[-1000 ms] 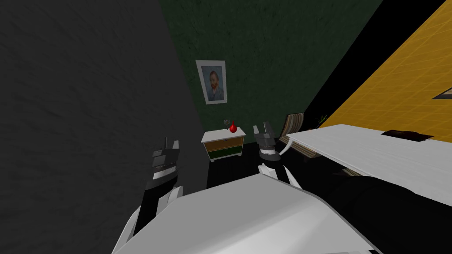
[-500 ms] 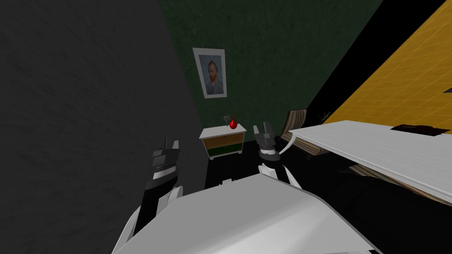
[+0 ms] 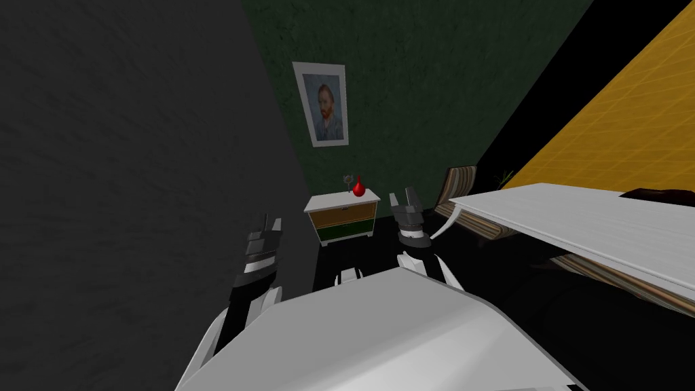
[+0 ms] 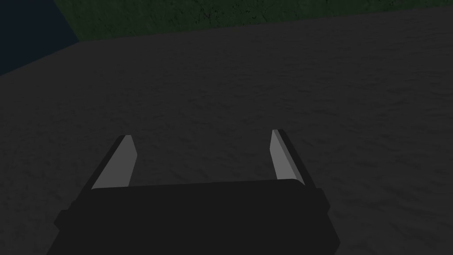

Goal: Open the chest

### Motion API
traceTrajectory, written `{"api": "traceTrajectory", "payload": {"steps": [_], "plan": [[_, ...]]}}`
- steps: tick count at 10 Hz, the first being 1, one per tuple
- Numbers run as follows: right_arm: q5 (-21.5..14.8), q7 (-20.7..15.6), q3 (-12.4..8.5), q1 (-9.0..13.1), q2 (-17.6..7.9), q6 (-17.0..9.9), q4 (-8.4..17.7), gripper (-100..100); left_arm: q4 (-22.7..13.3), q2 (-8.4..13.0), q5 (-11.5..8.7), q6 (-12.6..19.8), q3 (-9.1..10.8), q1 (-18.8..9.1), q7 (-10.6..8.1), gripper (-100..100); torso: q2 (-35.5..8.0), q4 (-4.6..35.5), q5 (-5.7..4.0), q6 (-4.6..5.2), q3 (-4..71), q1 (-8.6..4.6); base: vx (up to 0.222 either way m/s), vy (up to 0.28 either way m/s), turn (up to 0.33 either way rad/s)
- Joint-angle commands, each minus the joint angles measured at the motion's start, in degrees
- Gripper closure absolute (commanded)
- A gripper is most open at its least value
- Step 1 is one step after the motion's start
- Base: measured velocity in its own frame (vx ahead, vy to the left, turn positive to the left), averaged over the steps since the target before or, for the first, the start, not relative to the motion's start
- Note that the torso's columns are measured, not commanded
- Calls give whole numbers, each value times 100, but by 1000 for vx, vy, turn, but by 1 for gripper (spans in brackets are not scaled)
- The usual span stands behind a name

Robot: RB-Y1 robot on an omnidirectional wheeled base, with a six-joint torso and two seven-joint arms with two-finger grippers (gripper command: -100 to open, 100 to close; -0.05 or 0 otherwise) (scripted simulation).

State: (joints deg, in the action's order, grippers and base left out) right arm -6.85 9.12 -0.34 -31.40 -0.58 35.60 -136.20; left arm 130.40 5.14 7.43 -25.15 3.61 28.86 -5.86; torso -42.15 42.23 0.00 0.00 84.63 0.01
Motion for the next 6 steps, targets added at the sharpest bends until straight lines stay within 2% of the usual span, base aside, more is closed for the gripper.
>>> {"api": "traceTrajectory", "payload": {"steps": [1,3,5,6], "plan": [[0,0,0,0,0,0,0,0,-464,187,5,-223,28,-141,92,-100,-7,3,0,0,-3,-2,107,-45,7],[0,0,0,0,0,0,0,0,-697,240,13,-326,30,-202,139,-100,-12,5,-1,0,-6,-3,104,-28,7],[0,0,0,0,0,0,0,0,-1095,328,32,-555,37,-333,242,-100,-22,8,3,0,-13,8,90,-13,5],[0,0,0,0,0,0,0,0,-1156,328,32,-555,37,-333,242,-100,-13,6,0,0,-7,-1,83,-26,4]]}}
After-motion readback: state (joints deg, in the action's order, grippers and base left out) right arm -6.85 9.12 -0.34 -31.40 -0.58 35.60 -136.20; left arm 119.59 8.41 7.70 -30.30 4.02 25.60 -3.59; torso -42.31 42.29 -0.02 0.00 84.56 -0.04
